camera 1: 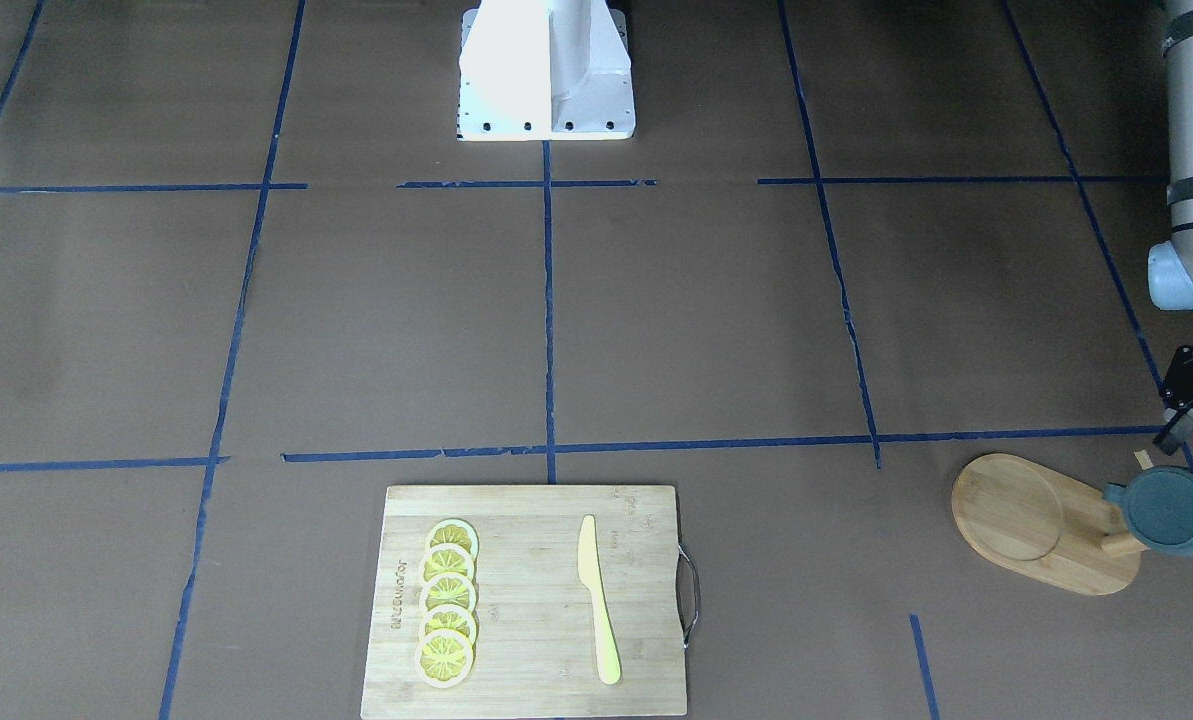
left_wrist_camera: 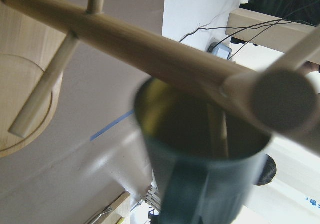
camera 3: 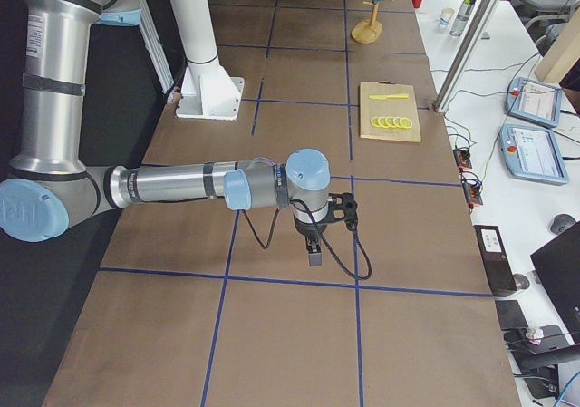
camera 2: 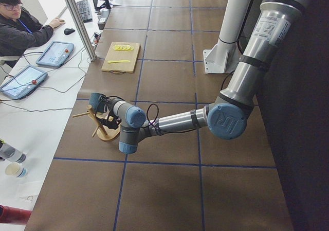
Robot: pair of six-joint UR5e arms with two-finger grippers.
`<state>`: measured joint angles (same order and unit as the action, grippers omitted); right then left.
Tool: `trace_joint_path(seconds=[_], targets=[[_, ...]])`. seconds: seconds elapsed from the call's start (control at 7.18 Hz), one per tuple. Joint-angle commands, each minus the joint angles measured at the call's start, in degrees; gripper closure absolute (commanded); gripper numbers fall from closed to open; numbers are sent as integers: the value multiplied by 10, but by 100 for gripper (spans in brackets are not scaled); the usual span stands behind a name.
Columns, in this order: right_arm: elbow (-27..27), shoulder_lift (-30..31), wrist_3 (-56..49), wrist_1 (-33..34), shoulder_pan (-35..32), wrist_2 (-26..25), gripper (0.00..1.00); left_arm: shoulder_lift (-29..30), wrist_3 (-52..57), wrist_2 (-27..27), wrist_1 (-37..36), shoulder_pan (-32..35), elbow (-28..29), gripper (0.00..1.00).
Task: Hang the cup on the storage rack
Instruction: 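Slide the mug onto the rack peg with the left gripper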
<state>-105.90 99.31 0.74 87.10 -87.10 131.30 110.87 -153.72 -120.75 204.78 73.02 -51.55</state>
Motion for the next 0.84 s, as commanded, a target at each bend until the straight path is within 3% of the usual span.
trace_joint_path(seconds=[0.0, 0.42, 0.7], targets=[[0, 0, 1, 0, 0, 0, 0, -1, 0, 0, 0, 0, 0, 0], [-1, 0, 8, 0, 0, 0, 0, -13, 14, -21, 49, 9, -7, 0], [-1, 1, 8, 1, 0, 2, 0, -13, 182, -123, 55, 37, -11, 0]])
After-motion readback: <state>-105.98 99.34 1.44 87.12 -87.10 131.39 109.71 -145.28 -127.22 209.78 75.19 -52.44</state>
